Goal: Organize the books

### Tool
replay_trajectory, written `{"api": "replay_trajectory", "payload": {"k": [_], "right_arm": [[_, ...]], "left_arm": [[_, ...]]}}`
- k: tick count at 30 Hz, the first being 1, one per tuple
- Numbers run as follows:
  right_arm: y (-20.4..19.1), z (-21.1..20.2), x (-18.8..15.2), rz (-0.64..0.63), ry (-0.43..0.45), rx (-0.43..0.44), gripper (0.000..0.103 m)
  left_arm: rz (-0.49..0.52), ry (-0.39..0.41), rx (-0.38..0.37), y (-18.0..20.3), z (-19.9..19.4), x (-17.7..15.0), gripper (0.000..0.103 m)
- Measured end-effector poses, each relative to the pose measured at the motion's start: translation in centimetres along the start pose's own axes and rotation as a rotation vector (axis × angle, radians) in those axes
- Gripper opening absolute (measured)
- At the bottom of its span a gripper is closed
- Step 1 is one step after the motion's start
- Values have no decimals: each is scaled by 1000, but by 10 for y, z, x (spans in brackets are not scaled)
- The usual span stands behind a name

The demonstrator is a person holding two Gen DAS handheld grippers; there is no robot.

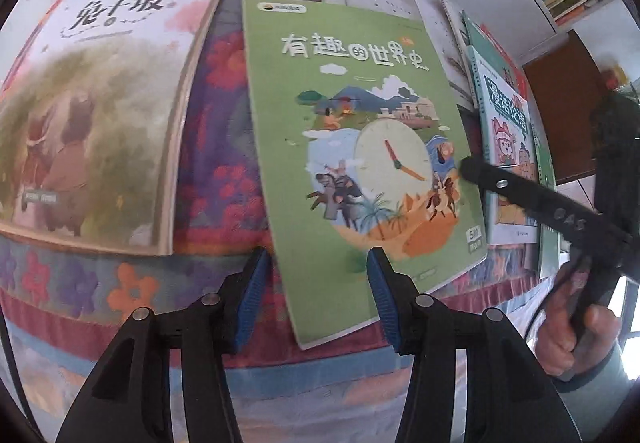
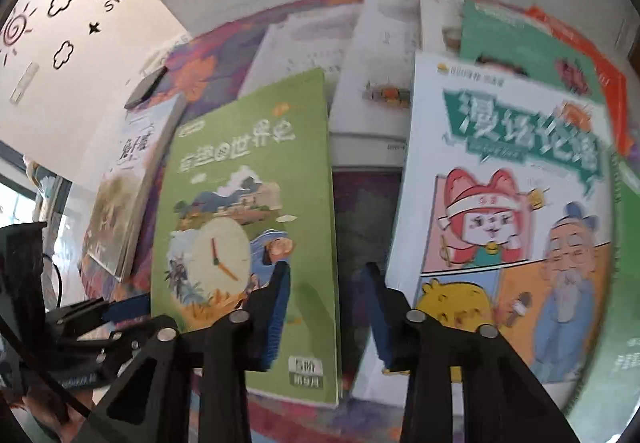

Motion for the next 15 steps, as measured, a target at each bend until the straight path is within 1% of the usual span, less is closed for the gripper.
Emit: {"api": "replay_trajectory", "payload": {"k": [1, 2, 4, 6, 8, 9, 10, 11, 12, 13, 15], "right_arm": [[-1, 4, -1, 6, -6, 12, 35], [-2, 8, -3, 5, -17, 42, 36], [-7, 12, -10, 10, -26, 31, 36], [-5, 11, -17, 35, -55, 62, 37], [3, 6, -28, 111, -103, 159, 37], [9, 6, -32, 148, -120, 204, 36], [18, 9, -37, 192, -134, 241, 36], [24, 11, -39, 229, -133, 276, 36], [28, 12, -39, 253, -126, 308, 36], [30, 14, -37, 280, -127, 333, 36], [28, 17, -35, 284, -125, 343, 36]], "left_arm": [[-8, 0, -27, -1, 1, 2, 52], [-30, 4, -57, -4, 1, 3, 52], [-91, 14, -133, -15, -2, 3, 52], [-144, 25, -194, -24, -7, -2, 52], [-190, 47, -292, -34, -13, -7, 52], [-223, 77, -387, -39, -19, -11, 52], [-259, 103, -464, -43, -24, -12, 52], [-291, 130, -524, -46, -28, -13, 52], [-309, 155, -562, -48, -32, -13, 51], [-306, 165, -559, -48, -35, -12, 51], [-279, 158, -522, -42, -32, -10, 50]]}}
Point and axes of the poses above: each gripper's, at about its wrist camera, not at the fingertips, and z roughly the way its jaws point, y to its right, x to its top, the point moved 4 cm from there along z, roughly the way its jaws point, and after that the axes turned 8 degrees about z, right-handed, at the moved point
